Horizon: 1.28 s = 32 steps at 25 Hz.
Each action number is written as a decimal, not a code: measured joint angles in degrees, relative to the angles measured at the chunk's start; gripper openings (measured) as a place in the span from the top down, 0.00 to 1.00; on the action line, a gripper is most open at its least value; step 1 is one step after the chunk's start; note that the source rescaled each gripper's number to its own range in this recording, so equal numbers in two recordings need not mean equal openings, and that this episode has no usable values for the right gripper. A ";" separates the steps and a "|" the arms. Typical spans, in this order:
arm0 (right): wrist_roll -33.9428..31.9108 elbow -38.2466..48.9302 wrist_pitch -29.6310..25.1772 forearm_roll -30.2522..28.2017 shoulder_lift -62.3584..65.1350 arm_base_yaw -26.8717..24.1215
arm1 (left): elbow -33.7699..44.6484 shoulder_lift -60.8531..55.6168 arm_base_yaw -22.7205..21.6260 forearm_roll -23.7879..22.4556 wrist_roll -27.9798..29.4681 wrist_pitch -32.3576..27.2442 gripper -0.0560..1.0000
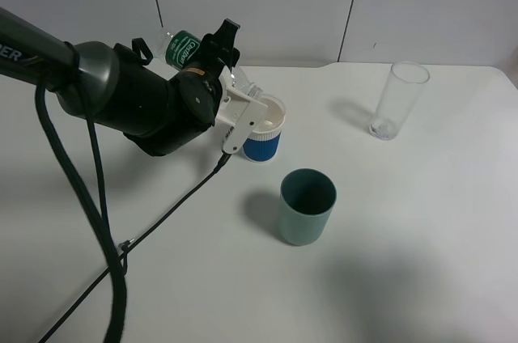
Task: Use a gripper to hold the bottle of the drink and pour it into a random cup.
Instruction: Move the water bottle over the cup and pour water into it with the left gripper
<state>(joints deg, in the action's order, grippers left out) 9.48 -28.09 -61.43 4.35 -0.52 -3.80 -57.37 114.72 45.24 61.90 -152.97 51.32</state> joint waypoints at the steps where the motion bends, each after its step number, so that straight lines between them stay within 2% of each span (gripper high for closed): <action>1: 0.00 0.00 0.00 0.00 0.00 0.00 | 0.00 0.00 0.00 -0.05 -0.02 0.06 0.93; 22: 0.00 0.00 0.00 0.00 0.00 0.00 | 0.00 0.00 0.00 -0.84 -0.43 1.99 0.93; 32: 0.00 0.00 0.00 0.00 0.00 0.00 | 0.00 0.00 0.00 -0.84 -5.86 2.16 0.93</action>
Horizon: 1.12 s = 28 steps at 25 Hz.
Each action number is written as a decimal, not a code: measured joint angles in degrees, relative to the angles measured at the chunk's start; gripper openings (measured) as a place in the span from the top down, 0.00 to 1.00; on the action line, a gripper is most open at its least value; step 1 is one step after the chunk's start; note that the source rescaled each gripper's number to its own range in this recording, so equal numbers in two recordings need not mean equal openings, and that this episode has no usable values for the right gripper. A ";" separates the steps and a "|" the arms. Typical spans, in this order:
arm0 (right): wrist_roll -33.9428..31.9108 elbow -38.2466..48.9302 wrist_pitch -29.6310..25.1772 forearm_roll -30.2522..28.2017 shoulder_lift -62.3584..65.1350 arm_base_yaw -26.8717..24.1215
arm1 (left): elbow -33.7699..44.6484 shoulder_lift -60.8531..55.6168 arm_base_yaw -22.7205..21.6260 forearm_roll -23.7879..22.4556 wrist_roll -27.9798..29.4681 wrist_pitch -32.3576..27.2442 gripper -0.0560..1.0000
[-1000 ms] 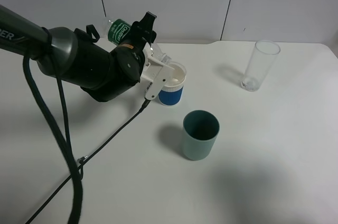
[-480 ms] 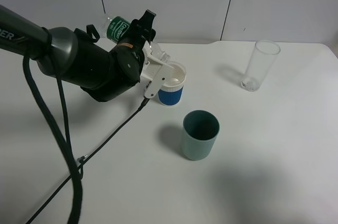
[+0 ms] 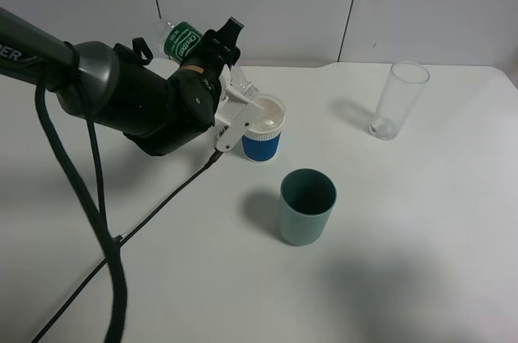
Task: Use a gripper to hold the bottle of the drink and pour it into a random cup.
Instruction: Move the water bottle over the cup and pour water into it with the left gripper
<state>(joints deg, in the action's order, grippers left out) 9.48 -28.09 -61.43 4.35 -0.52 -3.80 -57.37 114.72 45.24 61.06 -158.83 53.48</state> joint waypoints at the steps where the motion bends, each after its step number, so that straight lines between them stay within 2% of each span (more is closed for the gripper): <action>1: 0.00 0.00 0.00 0.00 0.00 0.00 | 0.00 0.00 0.00 0.00 -0.07 0.00 0.93; 28: 0.00 0.00 0.00 0.00 0.00 0.00 | 0.00 -0.17 0.00 -0.47 -1.66 1.27 0.93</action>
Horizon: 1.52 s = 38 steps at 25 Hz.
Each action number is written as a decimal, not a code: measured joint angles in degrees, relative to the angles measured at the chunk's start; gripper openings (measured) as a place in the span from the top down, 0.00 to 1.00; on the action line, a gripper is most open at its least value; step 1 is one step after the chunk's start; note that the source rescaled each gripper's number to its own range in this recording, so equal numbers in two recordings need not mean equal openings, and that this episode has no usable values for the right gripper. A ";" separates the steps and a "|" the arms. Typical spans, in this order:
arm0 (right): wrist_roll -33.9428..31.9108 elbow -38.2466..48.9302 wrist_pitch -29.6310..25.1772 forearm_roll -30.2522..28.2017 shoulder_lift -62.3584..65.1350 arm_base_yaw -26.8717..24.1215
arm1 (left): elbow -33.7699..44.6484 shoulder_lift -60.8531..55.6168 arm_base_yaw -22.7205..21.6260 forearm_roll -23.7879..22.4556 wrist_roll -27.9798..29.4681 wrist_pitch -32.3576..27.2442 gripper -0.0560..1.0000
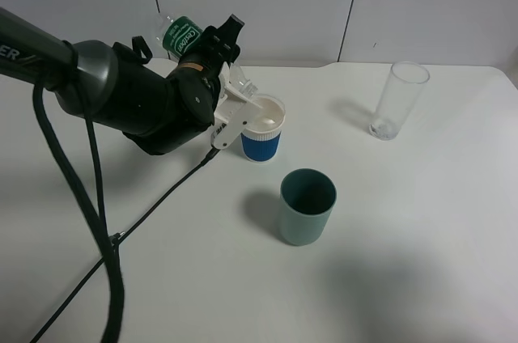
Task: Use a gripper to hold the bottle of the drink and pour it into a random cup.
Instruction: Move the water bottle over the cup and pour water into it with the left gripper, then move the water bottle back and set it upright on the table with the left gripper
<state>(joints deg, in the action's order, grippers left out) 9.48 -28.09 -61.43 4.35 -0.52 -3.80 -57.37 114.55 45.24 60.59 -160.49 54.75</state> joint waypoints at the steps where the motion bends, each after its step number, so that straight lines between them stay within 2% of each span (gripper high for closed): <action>1: 0.00 0.00 0.00 0.00 0.00 0.00 | 0.00 0.00 0.00 0.00 0.00 0.00 0.93; 12: 0.00 0.00 0.00 0.00 0.00 0.00 | -0.07 0.00 0.00 -0.19 -0.33 0.00 0.93; 20: 0.00 0.00 0.00 0.00 0.00 0.00 | -0.07 -0.06 0.00 -0.39 5.24 -0.43 0.93; 32: 0.00 0.00 0.00 0.00 0.00 0.00 | -0.07 -3.08 0.00 -2.07 20.59 -2.11 0.93; 34: 0.00 0.00 0.00 0.00 0.00 0.00 | -0.07 -3.53 0.00 -2.43 24.84 -2.83 0.93; 38: 0.00 0.00 0.00 0.00 0.00 0.00 | -0.07 -5.15 -0.21 -5.66 38.75 -5.34 0.93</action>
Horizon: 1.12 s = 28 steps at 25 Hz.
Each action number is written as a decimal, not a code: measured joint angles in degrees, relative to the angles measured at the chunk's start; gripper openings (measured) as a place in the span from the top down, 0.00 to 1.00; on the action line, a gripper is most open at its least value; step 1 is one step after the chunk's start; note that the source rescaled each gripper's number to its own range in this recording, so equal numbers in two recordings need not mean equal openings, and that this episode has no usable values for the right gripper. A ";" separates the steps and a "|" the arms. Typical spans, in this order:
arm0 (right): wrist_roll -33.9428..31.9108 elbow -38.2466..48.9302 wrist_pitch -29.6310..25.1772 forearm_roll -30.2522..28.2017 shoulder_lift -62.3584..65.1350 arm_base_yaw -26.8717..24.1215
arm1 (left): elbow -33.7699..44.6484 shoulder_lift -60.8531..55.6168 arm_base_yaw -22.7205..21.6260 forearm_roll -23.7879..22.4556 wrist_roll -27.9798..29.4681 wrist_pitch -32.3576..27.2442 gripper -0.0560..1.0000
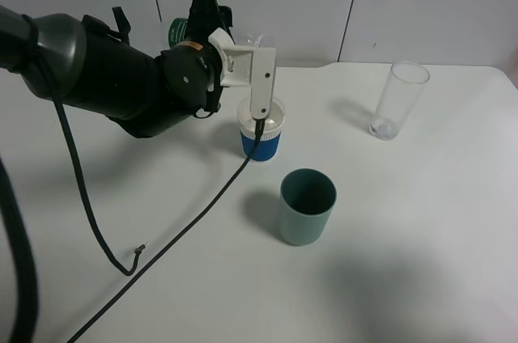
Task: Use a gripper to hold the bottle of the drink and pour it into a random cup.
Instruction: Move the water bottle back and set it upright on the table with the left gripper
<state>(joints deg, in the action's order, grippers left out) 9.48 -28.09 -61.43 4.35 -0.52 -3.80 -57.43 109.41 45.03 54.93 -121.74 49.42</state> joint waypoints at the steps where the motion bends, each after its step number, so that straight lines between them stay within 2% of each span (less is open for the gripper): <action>1: 0.00 0.00 0.00 0.00 0.00 0.00 | 0.00 -0.53 -0.18 -1.29 4.37 -0.95 0.93; 7: 0.00 0.00 0.00 0.00 0.00 0.00 | 0.00 -2.77 -0.48 -6.25 22.07 -4.38 0.93; 10: 0.00 0.00 0.00 0.00 0.00 0.00 | 0.00 -3.78 -1.31 -10.59 32.09 -6.20 0.93; 14: 0.00 0.00 0.00 0.00 0.00 0.00 | 0.00 -5.12 -3.42 -17.68 49.66 -10.58 0.93; 22: 0.00 0.00 0.00 0.00 0.00 0.00 | 0.00 -8.07 -9.29 -38.68 87.63 -20.86 0.93; 28: 0.00 0.00 0.00 0.00 0.00 0.00 | 0.00 -10.07 -14.79 -58.02 112.58 -26.03 0.93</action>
<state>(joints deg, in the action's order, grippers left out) 9.48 -28.09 -61.43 4.35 -0.52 -3.80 -57.43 99.33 30.24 -3.09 -9.15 23.39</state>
